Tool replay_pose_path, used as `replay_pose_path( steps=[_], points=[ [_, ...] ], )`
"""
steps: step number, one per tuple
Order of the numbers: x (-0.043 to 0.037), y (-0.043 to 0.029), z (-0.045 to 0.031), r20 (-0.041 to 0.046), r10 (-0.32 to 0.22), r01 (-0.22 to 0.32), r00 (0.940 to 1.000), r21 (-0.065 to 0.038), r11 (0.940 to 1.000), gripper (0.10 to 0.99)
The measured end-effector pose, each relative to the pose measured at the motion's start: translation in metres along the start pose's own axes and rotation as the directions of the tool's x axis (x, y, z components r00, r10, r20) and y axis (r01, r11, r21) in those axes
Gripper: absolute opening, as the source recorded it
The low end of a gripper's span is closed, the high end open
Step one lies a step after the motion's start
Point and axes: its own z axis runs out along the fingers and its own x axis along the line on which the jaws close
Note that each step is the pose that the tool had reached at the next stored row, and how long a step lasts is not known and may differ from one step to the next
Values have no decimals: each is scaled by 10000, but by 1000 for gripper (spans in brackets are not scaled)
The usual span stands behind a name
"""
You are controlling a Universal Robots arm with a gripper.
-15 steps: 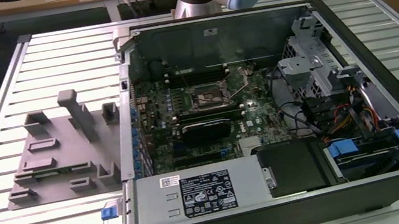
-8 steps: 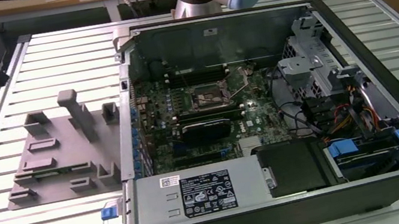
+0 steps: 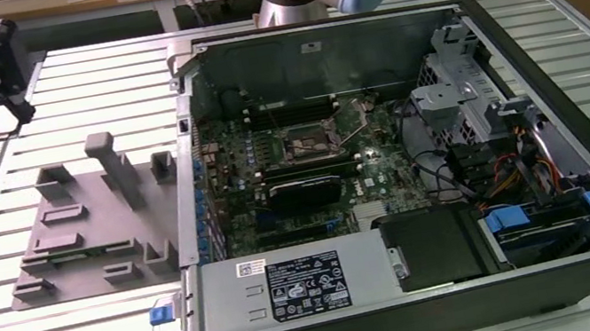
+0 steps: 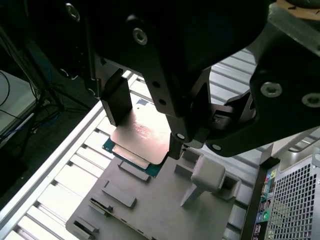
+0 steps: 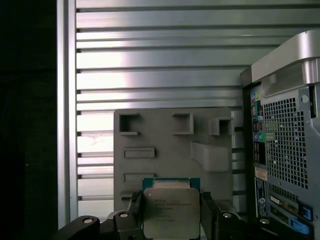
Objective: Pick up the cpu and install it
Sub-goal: 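Pick up the cpu and move it towards the insertion slot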
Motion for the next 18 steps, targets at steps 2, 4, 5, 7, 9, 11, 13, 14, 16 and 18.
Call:
replay_pose_path(
  steps=[2, 4, 5, 7, 9, 11, 13, 14, 16, 18],
  points=[
    [-59, 3, 2, 1, 0, 0, 10000, -1, 10000, 541],
    [-124, 6, 3, 1, -1, 1, 10000, 0, 10000, 541],
    [-159, 7, 3, 0, -1, 1, 10000, 0, 10000, 541],
    [-237, 11, 5, 1, -1, 1, 10000, -1, 10000, 541],
    [-317, 15, 6, -1, 0, 0, 10000, 1, 10000, 541],
    [-405, 18, 8, -3, 0, 0, 10000, 0, 10000, 541],
    [-495, 23, 10, -4, -1, 1, 10000, 0, 10000, 541],
    [-540, 25, 11, -7, 0, 0, 10000, 0, 10000, 541],
    [-630, 29, 14, -9, 0, 0, 10000, 0, 10000, 541],
    [-722, 33, 17, -14, -1, 1, 10000, 0, 10000, 541]
  ],
)
